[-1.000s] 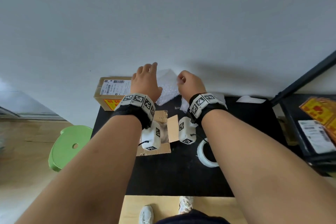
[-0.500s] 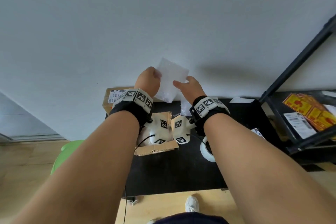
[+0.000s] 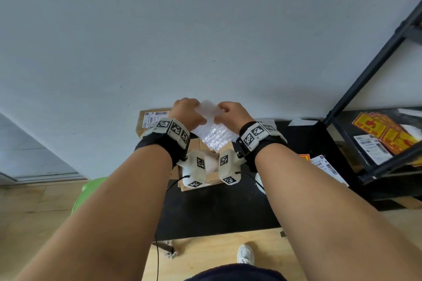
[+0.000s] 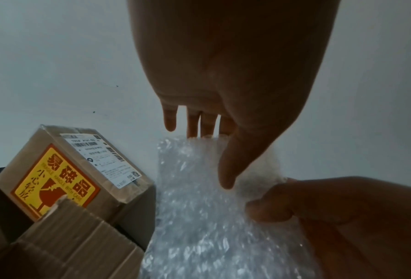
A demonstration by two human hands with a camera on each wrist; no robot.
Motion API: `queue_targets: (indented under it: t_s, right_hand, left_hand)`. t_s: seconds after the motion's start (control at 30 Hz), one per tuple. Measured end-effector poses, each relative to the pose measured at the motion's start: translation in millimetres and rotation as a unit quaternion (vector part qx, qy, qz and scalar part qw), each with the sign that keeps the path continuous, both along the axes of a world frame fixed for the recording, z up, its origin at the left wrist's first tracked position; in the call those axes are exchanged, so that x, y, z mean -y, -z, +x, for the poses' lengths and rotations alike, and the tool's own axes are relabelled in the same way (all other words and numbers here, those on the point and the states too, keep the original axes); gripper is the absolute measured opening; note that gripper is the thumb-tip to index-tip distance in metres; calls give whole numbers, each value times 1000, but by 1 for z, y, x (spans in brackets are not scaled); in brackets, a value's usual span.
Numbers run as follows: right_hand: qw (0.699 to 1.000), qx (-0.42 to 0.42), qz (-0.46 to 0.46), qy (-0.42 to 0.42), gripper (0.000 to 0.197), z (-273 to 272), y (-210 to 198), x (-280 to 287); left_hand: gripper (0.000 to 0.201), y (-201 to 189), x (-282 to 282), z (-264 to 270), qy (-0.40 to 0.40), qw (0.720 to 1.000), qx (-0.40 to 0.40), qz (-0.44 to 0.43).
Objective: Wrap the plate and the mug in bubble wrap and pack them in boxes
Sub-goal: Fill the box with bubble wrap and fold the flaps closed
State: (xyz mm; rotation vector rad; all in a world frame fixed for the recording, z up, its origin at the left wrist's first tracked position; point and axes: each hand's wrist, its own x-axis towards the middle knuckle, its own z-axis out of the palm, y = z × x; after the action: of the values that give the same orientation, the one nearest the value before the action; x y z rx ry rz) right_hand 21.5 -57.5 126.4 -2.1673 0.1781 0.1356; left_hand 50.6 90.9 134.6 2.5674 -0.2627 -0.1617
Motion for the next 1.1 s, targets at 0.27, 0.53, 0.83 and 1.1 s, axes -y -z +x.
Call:
queue_targets:
  t_s: [0.27,0.53,0.83,1.1]
  right_hand:
    - [996,-55,57,50,30,-17,19,5]
    - [994,-59,84,43,27,-29,23,2]
    - [991,-66,115,34,56,-21,23,-7]
    - [986,-40,153,46,44,-17,23,-9]
  left_hand:
    - [24,14,-19,-11,-107,979,-71,-159]
    - [72,32,-24,-26,-157,936,-175,-262]
    - [6,25,-33,-25,-83,959,-187,-195]
    - [6,33,-34,-21,-162,889,-296,-311]
